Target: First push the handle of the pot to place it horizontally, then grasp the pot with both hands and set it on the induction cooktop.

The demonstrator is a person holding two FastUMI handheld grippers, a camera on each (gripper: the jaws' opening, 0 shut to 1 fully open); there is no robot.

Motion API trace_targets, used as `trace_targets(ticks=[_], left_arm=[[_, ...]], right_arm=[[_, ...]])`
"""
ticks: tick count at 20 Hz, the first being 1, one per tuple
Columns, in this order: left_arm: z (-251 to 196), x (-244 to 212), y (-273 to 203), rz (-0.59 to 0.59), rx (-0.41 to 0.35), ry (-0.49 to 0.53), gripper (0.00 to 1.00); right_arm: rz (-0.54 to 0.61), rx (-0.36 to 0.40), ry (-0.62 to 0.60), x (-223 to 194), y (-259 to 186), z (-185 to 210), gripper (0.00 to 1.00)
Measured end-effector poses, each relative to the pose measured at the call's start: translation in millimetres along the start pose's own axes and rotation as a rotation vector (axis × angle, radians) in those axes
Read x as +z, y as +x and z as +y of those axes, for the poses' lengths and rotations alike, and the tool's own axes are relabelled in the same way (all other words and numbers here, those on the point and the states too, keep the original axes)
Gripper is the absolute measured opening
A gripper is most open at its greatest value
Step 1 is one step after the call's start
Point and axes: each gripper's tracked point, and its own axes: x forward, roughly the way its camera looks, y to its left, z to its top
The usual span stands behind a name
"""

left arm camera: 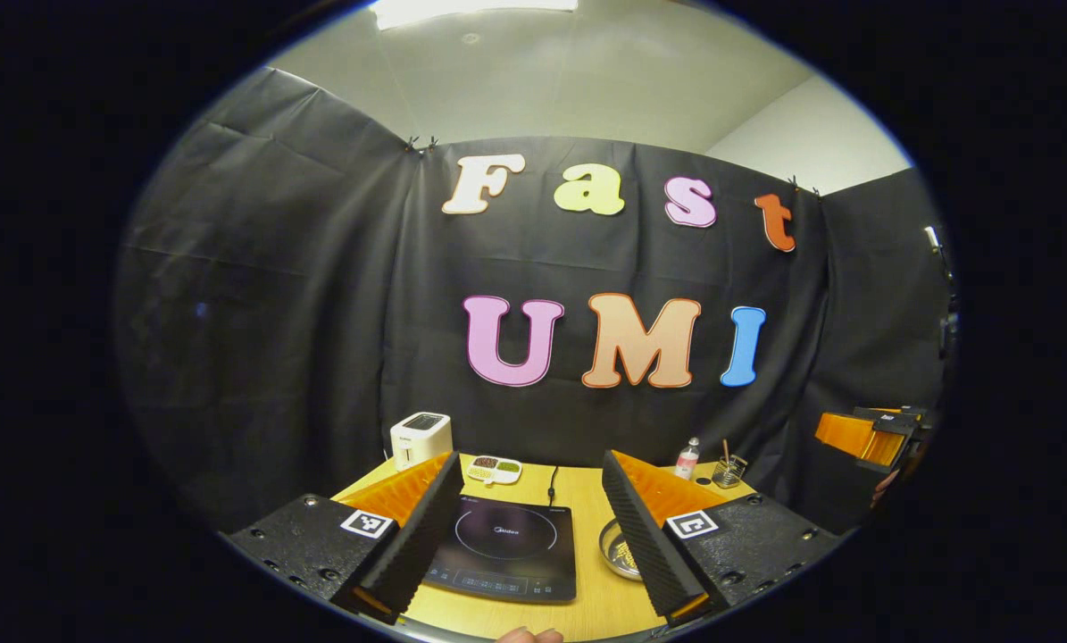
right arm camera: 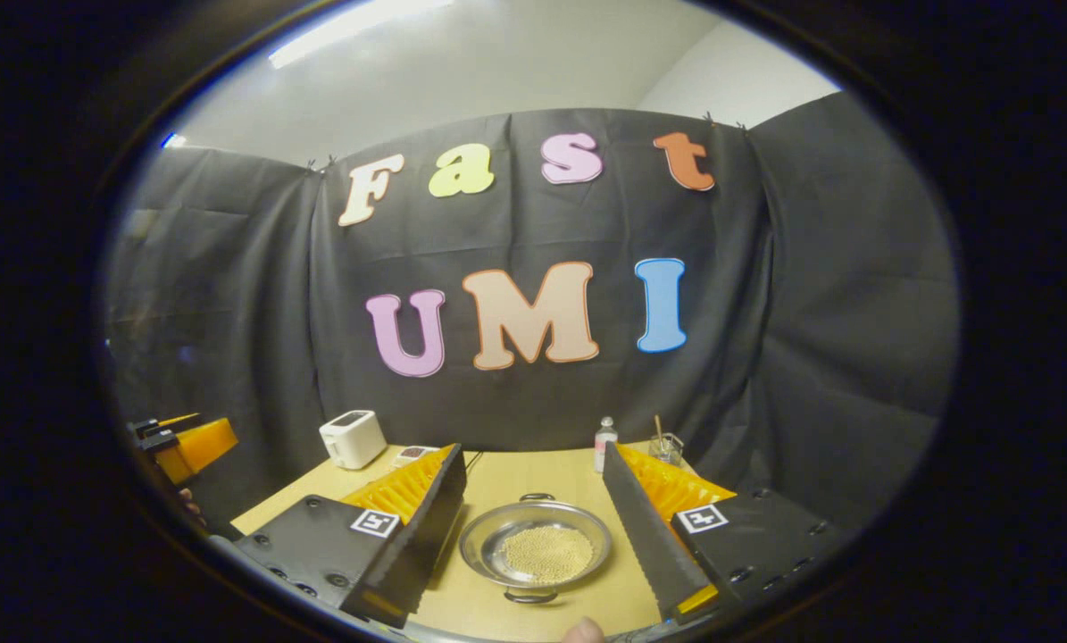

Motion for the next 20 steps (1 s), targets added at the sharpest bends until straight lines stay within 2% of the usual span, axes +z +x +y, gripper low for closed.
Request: trace_targets(ticks=[1, 3, 4, 7, 8, 10, 11, 13, 15, 16, 17, 18, 19, 20], left_arm=[[2.4, -1.4, 1.9, 0.004, -0.005, -0.005, 0.95], [6.3, -2.9, 7.2, 0.002, -0.018, -0.014, 0.95], [7.0, -2.8, 8.3, -0.004, -0.026, -0.016, 0.93], [10.2, -7.4, 16.2, 0.009, -0.037, -0.019, 0.95], [10.2, -8.0, 19.9, 0.013, -0.036, -0.019, 0.92], [11.4, -9.3, 27.6, 0.016, -0.023, -0.024, 0.95], [9.5, -9.6, 32.8, 0.017, -0.017, -0.029, 0.92], [5.8, -15.4, 43.7, 0.027, 0.004, -0.037, 0.92], [-3.2, -24.3, 52.3, 0.055, 0.013, -0.044, 0.92], [-8.5, -23.6, 59.0, 0.057, 0.018, -0.038, 0.93], [-9.8, -24.1, 64.5, 0.063, 0.033, -0.024, 0.92], [-10.1, -26.9, 69.6, 0.069, 0.048, -0.013, 0.96], [-12.9, -27.9, 73.1, 0.076, 0.061, -0.007, 0.92], [-16.4, -28.9, 76.5, 0.079, 0.074, -0.004, 0.96]], right_arm=[[0.021, -0.001, 0.0, -7.3, 1.7, 3.1, 0.92], [0.061, -0.001, -0.008, -21.9, 7.7, 10.1, 0.92], [0.072, -0.005, -0.019, -25.5, 9.8, 14.5, 0.82], [0.108, -0.004, -0.054, -41.0, 17.2, 22.8, 0.54], [0.128, 0.0, -0.053, -43.2, 19.4, 25.5, 0.39], [0.173, 0.031, -0.044, -64.0, 33.0, 33.6, 0.34], [0.196, 0.027, -0.056, -74.8, 40.9, 26.3, 0.34], [0.264, 0.079, -0.012, -98.0, 52.0, 34.3, 0.02], [0.324, 0.106, 0.044, -114.7, 60.7, 34.8, 0.07], [0.372, 0.118, 0.06, -131.1, 68.8, 33.2, 0.04], [0.402, 0.144, 0.076, -138.6, 69.4, 32.7, 0.02], [0.433, 0.185, 0.085, -150.2, 72.3, 36.2, 0.03], [0.46, 0.223, 0.078, -164.6, 75.8, 39.8, 0.0], [0.483, 0.256, 0.06, -175.9, 80.1, 41.5, 0.03]])
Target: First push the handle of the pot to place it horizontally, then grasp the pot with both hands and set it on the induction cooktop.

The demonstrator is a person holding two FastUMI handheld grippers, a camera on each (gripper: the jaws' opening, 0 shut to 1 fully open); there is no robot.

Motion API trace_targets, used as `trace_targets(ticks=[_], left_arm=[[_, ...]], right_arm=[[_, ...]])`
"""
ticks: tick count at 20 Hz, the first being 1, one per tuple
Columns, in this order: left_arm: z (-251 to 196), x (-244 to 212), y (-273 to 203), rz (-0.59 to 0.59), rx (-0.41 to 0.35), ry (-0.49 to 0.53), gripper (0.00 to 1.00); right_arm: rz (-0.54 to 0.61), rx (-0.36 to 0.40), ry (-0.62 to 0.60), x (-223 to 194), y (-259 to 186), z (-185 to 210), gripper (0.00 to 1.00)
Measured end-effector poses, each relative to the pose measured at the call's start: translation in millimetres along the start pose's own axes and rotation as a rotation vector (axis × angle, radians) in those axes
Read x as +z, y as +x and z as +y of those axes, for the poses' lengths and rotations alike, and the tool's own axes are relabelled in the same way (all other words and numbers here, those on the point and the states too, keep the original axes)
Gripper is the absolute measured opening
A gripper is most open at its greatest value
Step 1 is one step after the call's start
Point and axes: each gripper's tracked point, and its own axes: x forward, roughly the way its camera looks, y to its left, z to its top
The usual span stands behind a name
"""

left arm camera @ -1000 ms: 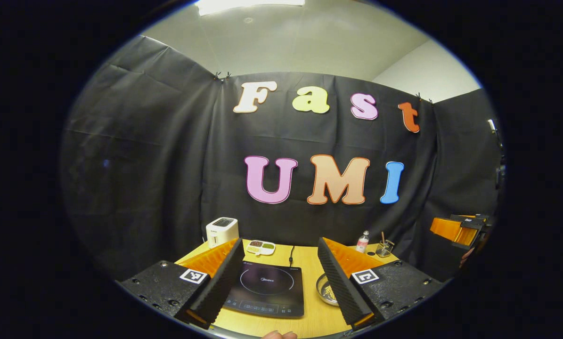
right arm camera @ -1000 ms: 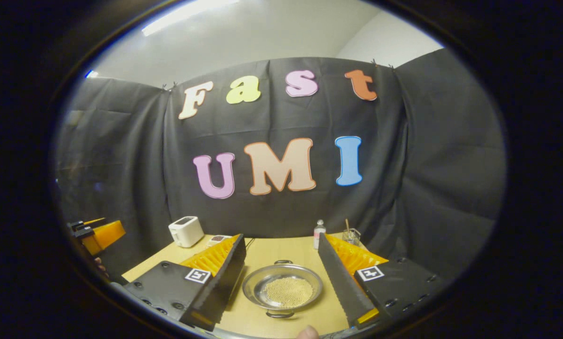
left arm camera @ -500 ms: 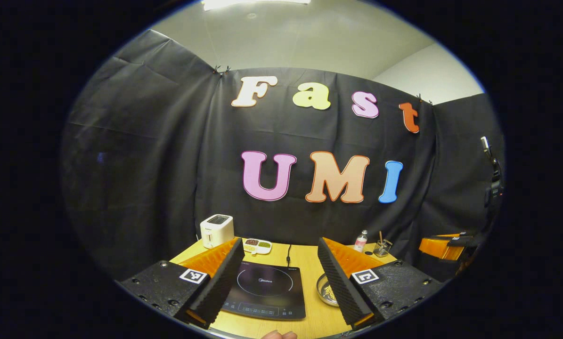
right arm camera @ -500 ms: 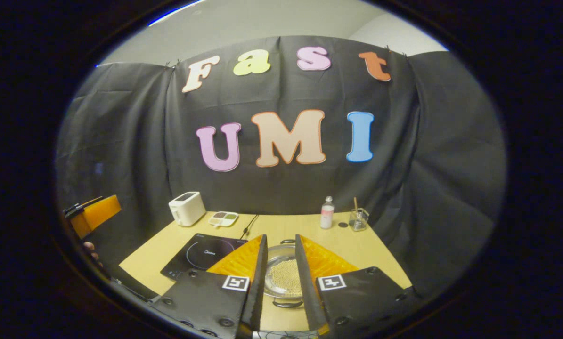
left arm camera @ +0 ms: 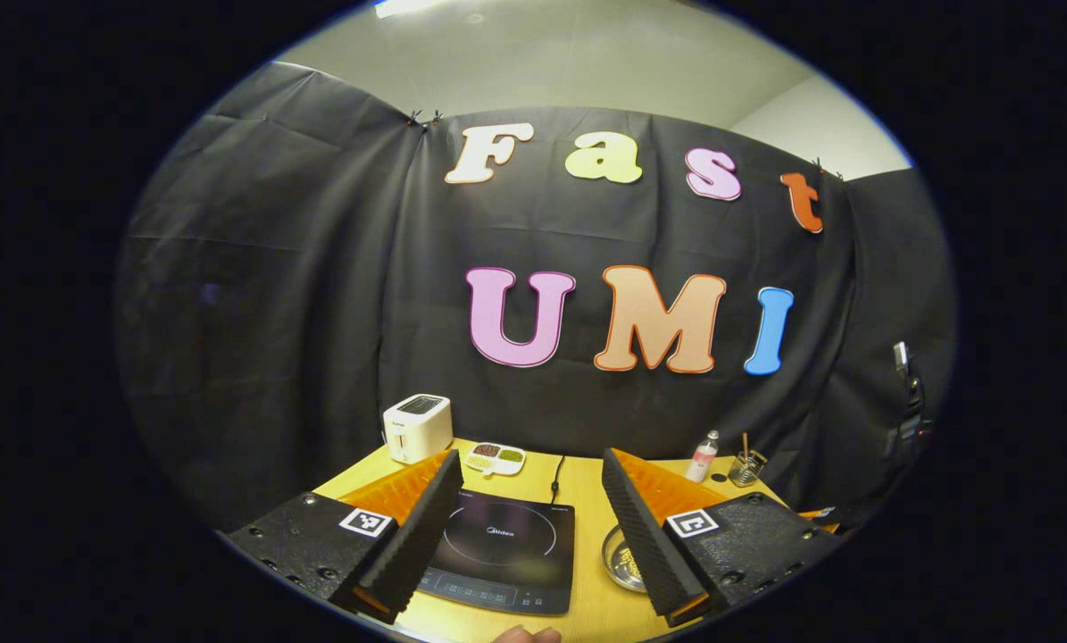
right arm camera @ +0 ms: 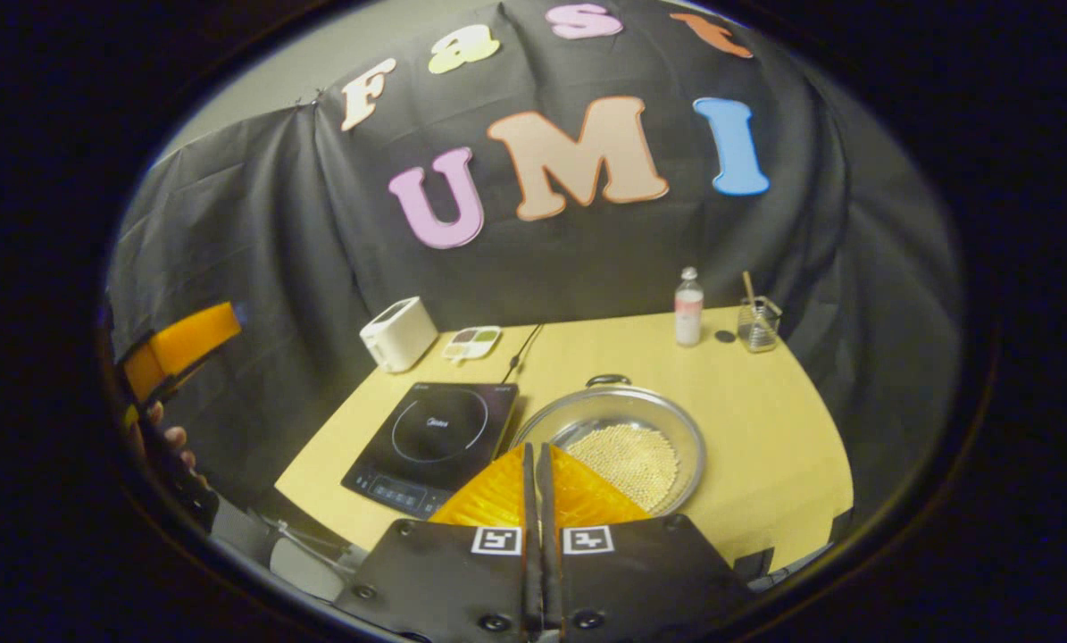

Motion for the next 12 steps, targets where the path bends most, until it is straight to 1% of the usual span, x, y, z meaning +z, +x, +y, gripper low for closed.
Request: trace_targets(ticks=[1, 2, 3, 4, 5, 6, 7, 8, 9, 10, 11, 12], left_arm=[[-3.4, -0.8, 2.6, 0.007, 0.013, 0.004, 0.92], [-4.5, -3.2, 2.5, 0.02, 0.029, 0.009, 0.96], [-2.8, -6.1, 0.8, 0.032, 0.045, 0.011, 0.96], [-0.1, -5.6, -0.2, 0.032, 0.066, 0.013, 0.93], [2.7, -4.1, -0.4, 0.031, 0.091, 0.013, 0.96], [2.3, -4.5, -0.9, 0.033, 0.108, 0.007, 0.92], [2.3, -5.0, -0.3, 0.037, 0.114, 0.002, 0.96], [3.2, -7.8, 0.3, 0.043, 0.118, 0.003, 0.92], [5.2, -7.8, 2.0, 0.045, 0.122, 0.01, 0.92], [10.3, -5.5, 7.6, 0.04, 0.128, 0.013, 0.96], [15.9, -5.0, 13.5, 0.044, 0.13, 0.008, 0.96], [19.1, -8.9, 16.1, 0.047, 0.127, -0.002, 0.93]], right_arm=[[0.033, 0.027, -0.014, -8.7, 8.0, -0.8, 0.03], [0.066, 0.05, -0.012, -18.9, 15.0, -1.5, 0.01], [0.097, 0.085, 0.001, -27.7, 19.1, 3.4, 0.0], [0.122, 0.107, 0.003, -39.2, 29.8, 3.8, 0.03], [0.156, 0.128, 0.001, -51.9, 36.6, 5.1, 0.03], [0.188, 0.144, -0.005, -62.5, 42.3, 6.6, 0.03], [0.22, 0.146, -0.016, -73.1, 48.5, 3.9, 0.0], [0.244, 0.149, -0.016, -80.5, 53.7, 3.1, 0.0], [0.27, 0.147, -0.012, -91.0, 56.1, 1.6, 0.0], [0.297, 0.146, -0.009, -99.9, 61.5, 1.0, 0.0], [0.326, 0.14, -0.006, -110.7, 64.3, 1.2, 0.03], [0.35, 0.14, -0.003, -118.9, 67.8, 3.0, 0.03]])
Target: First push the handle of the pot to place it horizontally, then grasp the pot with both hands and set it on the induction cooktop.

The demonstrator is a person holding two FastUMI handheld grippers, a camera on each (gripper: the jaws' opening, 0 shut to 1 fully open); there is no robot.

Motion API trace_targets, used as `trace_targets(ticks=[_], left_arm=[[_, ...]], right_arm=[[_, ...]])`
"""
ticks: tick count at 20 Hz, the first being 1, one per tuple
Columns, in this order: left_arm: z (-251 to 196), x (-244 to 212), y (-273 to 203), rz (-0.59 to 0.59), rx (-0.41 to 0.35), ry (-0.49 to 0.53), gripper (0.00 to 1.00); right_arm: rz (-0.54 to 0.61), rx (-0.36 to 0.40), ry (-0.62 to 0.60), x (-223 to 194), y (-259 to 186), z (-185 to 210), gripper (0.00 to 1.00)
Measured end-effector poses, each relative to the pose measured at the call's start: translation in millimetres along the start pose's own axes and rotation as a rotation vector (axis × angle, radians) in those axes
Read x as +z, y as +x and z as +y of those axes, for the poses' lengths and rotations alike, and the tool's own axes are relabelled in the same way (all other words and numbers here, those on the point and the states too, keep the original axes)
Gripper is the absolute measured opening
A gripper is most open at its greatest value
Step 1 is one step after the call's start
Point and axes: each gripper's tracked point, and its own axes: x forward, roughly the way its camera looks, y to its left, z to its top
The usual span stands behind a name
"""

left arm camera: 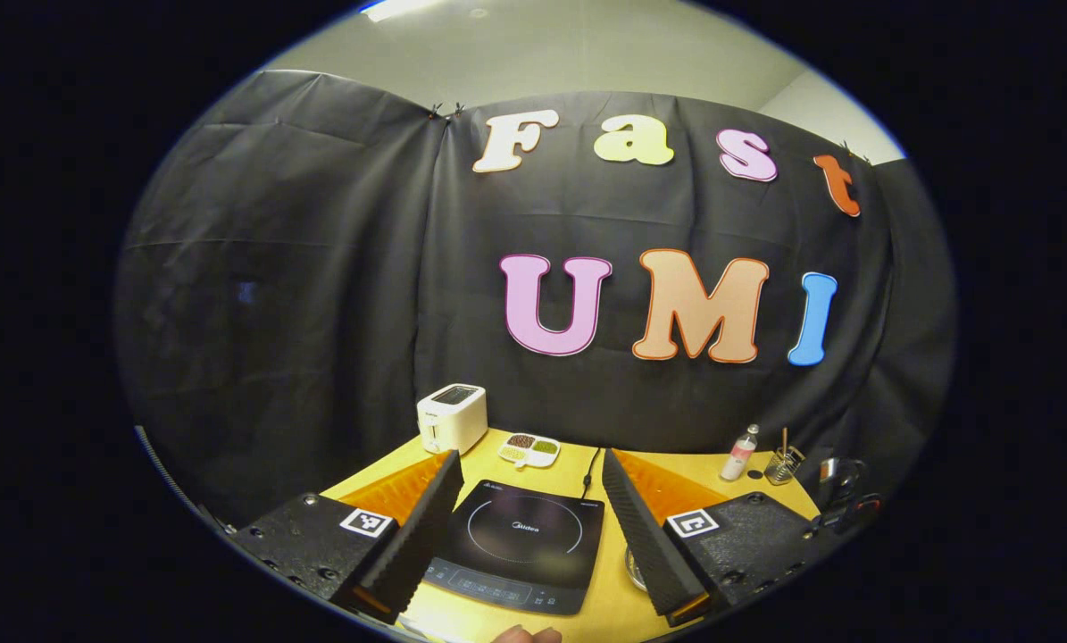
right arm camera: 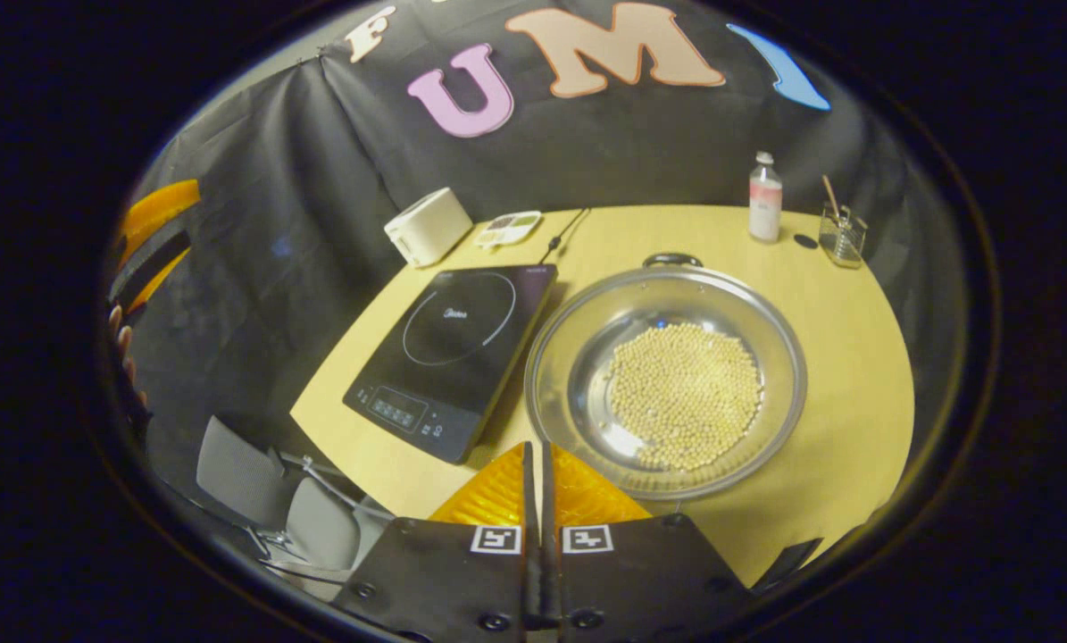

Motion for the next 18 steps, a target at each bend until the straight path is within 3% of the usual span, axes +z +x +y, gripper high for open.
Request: trace_targets(ticks=[1, 3, 8, 14, 18], left_arm=[[3.1, 0.1, 2.9, -0.007, -0.003, -0.011, 0.96], [13.3, -7.4, 9.1, 0.013, -0.011, -0.025, 0.92], [31.2, -21.1, 30.0, 0.045, -0.055, -0.067, 0.96], [47.0, -30.1, 53.9, 0.058, -0.097, -0.094, 0.93], [46.1, -28.2, 64.9, 0.053, -0.128, -0.094, 0.99]], right_arm=[[0.025, -0.001, -0.008, -8.5, 6.0, 1.8, 0.0], [0.079, -0.017, -0.046, -24.5, 16.6, 5.8, 0.03], [0.219, -0.109, 0.0, -61.8, 36.6, -5.5, 0.03], [0.257, -0.195, 0.054, -64.7, 39.6, -20.6, 0.0], [0.277, -0.259, 0.07, -67.9, 33.3, -36.7, 0.03]])
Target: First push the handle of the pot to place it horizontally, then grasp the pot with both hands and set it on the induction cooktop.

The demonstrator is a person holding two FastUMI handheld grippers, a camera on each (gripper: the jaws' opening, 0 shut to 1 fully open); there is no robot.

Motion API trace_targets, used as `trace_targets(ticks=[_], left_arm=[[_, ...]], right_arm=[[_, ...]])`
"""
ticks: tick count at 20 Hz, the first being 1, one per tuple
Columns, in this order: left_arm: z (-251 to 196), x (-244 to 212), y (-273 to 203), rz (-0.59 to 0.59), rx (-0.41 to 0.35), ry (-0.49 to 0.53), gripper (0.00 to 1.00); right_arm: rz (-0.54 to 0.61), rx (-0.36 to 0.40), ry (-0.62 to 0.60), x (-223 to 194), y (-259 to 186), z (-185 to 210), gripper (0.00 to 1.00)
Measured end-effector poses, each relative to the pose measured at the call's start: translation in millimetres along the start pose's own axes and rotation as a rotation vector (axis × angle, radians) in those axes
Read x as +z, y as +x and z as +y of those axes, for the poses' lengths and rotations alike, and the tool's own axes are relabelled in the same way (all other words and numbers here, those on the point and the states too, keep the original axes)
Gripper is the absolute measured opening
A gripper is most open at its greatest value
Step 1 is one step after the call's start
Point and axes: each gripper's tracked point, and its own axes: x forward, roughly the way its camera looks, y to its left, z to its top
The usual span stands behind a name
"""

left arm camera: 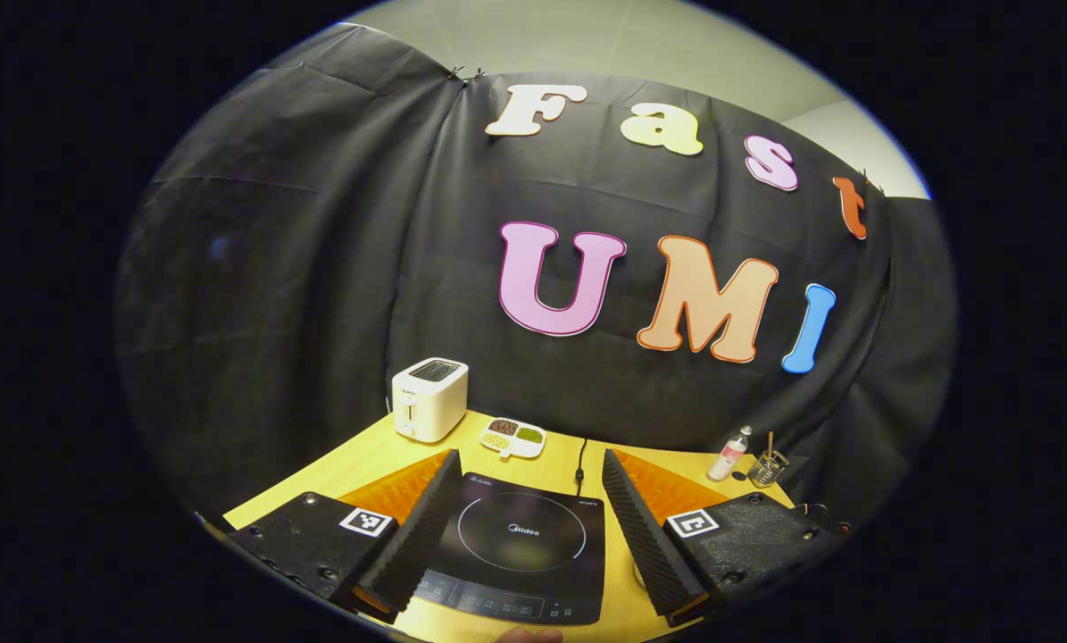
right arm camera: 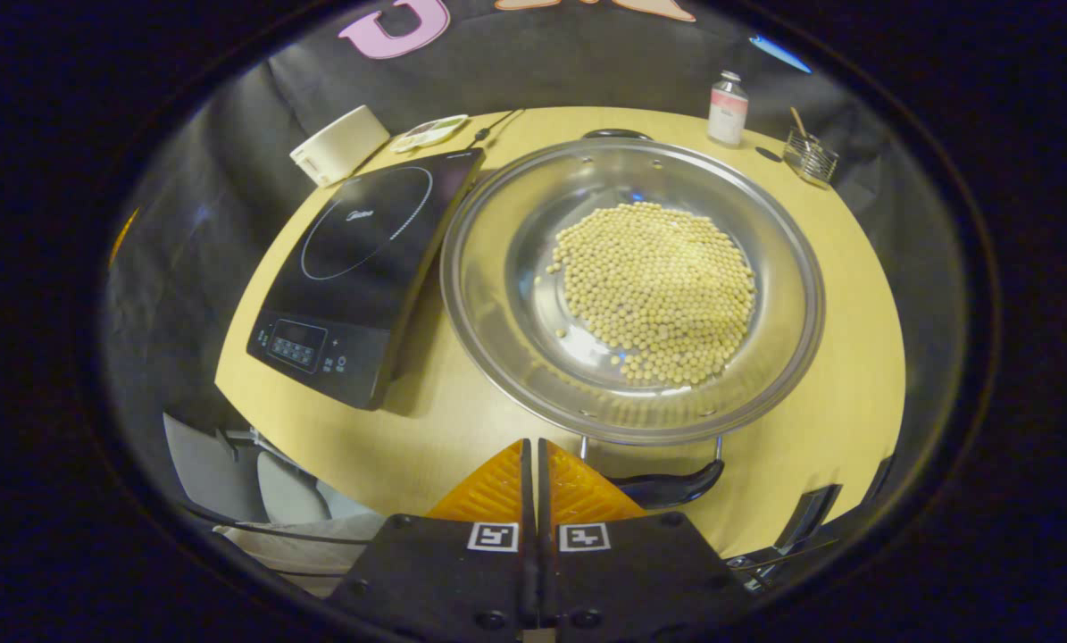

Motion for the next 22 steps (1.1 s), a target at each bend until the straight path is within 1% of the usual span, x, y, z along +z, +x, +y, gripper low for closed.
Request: trace_targets(ticks=[1, 2, 5, 6, 7, 10, 12, 13, 15, 16, 17, 18, 19, 20, 21, 22], left_arm=[[-0.2, 0.7, 2.0, -0.003, -0.006, 0.006, 0.96], [0.1, 1.8, 4.2, -0.005, -0.012, 0.01, 0.96], [-4.0, 0.8, 7.9, 0.001, -0.023, 0.008, 0.96], [-4.9, 0.5, 9.3, 0.001, -0.024, 0.008, 0.99], [-5.1, 1.4, 9.9, -0.001, -0.024, 0.008, 0.96], [-11.2, 0.6, 11.5, -0.001, -0.023, 0.014, 0.96], [-14.2, 0.5, 12.5, 0.0, -0.019, 0.015, 0.96], [-15.1, 1.2, 12.3, -0.001, -0.015, 0.016, 0.93], [-18.9, 1.2, 13.9, -0.003, -0.004, 0.018, 0.93], [-21.2, 0.8, 13.8, -0.005, 0.002, 0.019, 0.96], [-22.9, 0.7, 13.8, -0.005, 0.007, 0.02, 0.96], [-26.1, -1.2, 14.2, -0.005, 0.012, 0.022, 0.96], [-28.5, -2.8, 14.1, -0.002, 0.018, 0.024, 0.96], [-32.2, -4.0, 14.3, -0.002, 0.024, 0.023, 0.93], [-35.5, -4.4, 13.9, -0.003, 0.031, 0.022, 0.93], [-38.3, -5.2, 13.2, -0.003, 0.04, 0.023, 0.93]], right_arm=[[-0.003, -0.008, 0.013, 1.4, 0.1, -2.4, 0.03], [-0.006, -0.014, 0.022, 2.8, -0.2, -5.9, 0.03], [-0.005, -0.042, 0.034, 3.0, -2.8, -21.2, 0.03], [-0.005, -0.052, 0.034, 3.8, -3.2, -27.9, 0.03], [-0.003, -0.061, 0.037, 4.2, -3.8, -34.5, 0.03], [0.002, -0.081, 0.056, 4.3, -4.4, -55.1, 0.03], [0.004, -0.096, 0.063, 5.5, -5.0, -68.5, 0.03], [0.006, -0.105, 0.062, 5.8, -4.9, -76.8, 0.03], [0.011, -0.114, 0.056, 6.7, -4.2, -90.1, 0.03], [0.013, -0.116, 0.054, 8.3, -3.9, -96.2, 0.03], [0.014, -0.119, 0.052, 8.3, -4.1, -102.3, 0.0], [0.016, -0.12, 0.051, 10.4, -3.7, -108.7, 0.03], [0.016, -0.12, 0.051, 11.4, -3.5, -114.7, 0.03], [0.015, -0.116, 0.049, 13.1, -3.6, -121.1, 0.03], [0.013, -0.115, 0.044, 14.9, -3.9, -127.6, 0.03], [0.009, -0.115, 0.04, 19.4, -3.4, -134.7, 0.0]])
